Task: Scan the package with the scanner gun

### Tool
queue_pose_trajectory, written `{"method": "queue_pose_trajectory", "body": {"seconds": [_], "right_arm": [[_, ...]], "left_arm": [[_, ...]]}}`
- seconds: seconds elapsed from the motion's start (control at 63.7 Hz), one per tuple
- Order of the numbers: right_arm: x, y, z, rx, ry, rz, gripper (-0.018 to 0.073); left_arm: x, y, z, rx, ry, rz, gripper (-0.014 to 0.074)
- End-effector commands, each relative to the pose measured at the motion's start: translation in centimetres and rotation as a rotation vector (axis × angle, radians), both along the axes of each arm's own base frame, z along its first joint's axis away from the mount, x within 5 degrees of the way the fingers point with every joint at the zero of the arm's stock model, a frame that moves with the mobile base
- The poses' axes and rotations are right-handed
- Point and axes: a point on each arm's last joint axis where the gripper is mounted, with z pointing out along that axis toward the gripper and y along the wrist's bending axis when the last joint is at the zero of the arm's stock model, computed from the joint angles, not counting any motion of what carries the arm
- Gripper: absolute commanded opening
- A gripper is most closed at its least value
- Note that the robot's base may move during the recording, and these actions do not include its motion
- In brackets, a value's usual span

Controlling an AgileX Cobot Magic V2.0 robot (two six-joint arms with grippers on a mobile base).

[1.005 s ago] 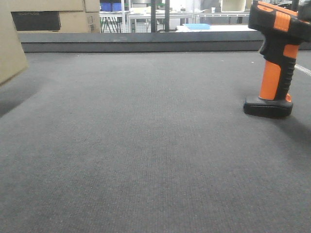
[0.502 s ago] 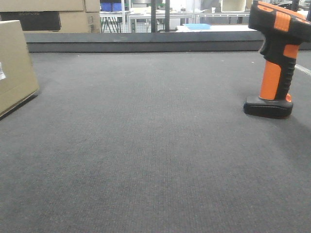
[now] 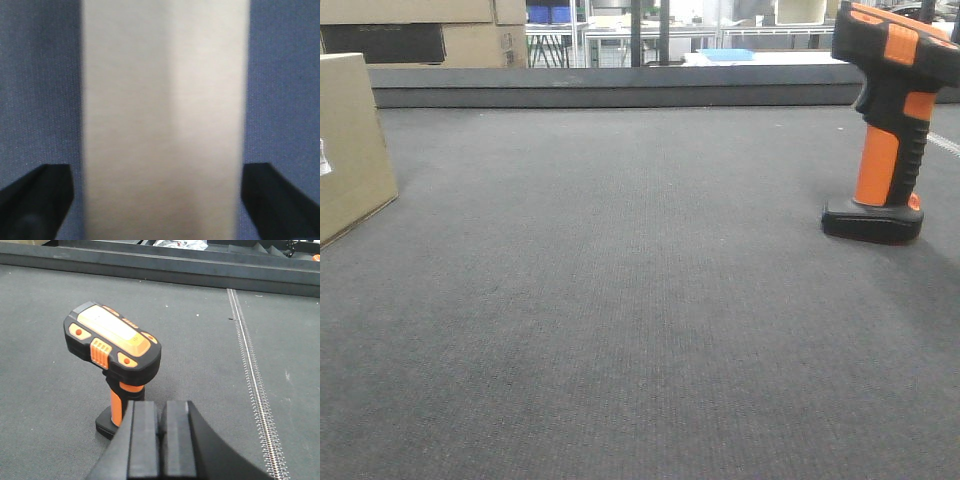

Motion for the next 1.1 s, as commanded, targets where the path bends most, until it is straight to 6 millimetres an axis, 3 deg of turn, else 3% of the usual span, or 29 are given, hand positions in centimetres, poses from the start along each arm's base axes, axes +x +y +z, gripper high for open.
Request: {"method": "queue_pose_trajectory", "body": {"seconds": [0.0,0.235,0.392,0.518,0.644,0.863,1.083], "right_arm": [[-0.1,-0.1,0.2,-0.016,-0.022,-0.007,-0.0153],[-0.1,-0.1,0.2,-0.016,-0.019,-0.006,-0.0153],[-0.2,0.0,0.1,-0.016,-0.003,0.002,-0.0153],[-0.9,0.0,0.1,-0.021,-0.004,0.014,-0.0153],[-2.0,0.0,0.5,-0.036,-0.034,0.024,-0.0153],[-4.1,-0.2,0.9,-0.063,-0.12,0.022,-0.0153],[-6.1,-0.5,-2.1,-0.053,-0.17,0.007,-0.0153]], "left_arm": [[-0.7,-0.3,1.5,-0.001,-0.039,0.006,0.059],[-3.2,-0.6,5.2,0.008,-0.15,0.019,0.043],[-6.0,-1.1,7.6,0.004,-0.248,0.03,0.0241],[-9.0,-1.4,8.3,0.02,-0.389,0.037,0.0066],[-12.6,-1.8,7.5,0.036,-0.527,0.045,-0.0103],[-18.5,-2.5,5.7,0.069,-0.808,0.059,-0.0111],[-23.9,-3.1,2.8,0.1,-1.073,0.07,-0.0111]]}}
